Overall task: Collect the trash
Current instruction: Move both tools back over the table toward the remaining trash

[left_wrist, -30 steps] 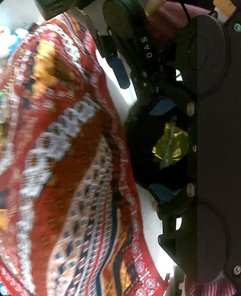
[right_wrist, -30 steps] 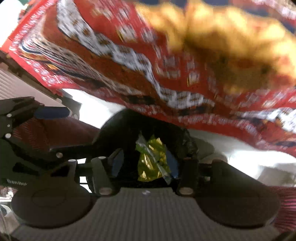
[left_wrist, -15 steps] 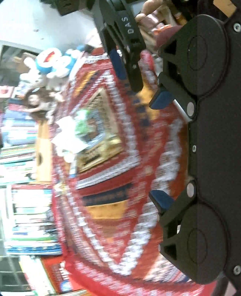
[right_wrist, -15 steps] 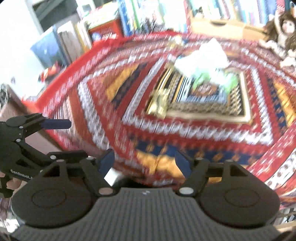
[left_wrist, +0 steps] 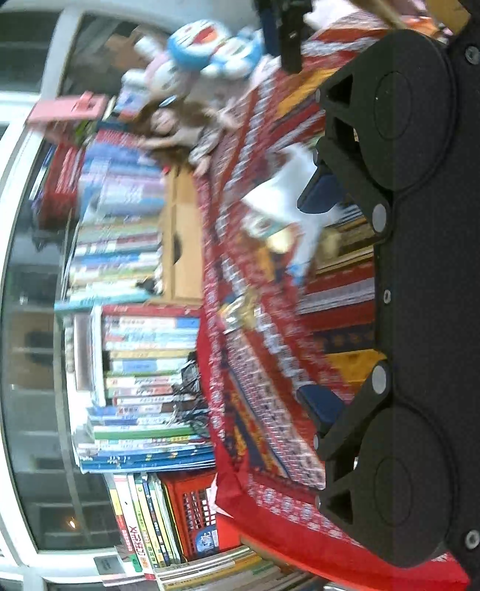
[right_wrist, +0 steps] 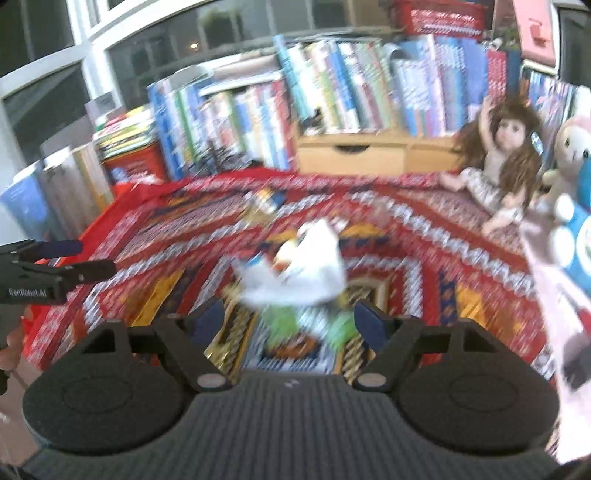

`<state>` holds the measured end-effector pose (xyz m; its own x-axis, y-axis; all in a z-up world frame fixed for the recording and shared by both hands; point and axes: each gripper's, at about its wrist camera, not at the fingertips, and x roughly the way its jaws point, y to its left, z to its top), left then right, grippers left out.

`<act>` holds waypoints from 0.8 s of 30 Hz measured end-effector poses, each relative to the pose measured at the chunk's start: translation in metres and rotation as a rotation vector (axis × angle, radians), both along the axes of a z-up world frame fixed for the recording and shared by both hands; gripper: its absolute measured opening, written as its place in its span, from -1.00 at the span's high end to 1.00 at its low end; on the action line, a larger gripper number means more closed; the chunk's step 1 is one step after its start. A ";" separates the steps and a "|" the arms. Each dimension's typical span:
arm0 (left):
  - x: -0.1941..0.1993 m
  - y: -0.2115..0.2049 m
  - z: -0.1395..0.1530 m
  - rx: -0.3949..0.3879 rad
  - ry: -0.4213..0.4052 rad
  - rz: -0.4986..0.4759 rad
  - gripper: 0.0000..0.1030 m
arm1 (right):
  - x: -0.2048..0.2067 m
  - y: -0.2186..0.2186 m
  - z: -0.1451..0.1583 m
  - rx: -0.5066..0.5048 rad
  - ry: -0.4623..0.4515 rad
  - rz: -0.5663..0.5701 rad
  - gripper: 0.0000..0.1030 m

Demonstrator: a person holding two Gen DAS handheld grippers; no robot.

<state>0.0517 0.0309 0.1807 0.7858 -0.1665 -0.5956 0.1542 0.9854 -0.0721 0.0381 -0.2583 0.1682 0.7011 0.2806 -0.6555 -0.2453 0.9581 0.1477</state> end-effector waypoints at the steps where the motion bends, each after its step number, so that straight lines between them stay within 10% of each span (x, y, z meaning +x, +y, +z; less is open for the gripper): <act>1: 0.018 0.001 0.001 -0.015 0.012 0.012 -0.95 | 0.009 -0.004 0.002 -0.004 -0.006 -0.010 -0.66; 24: 0.312 -0.034 -0.133 0.000 0.111 0.208 -0.95 | 0.263 -0.035 -0.098 -0.050 0.098 -0.154 -0.75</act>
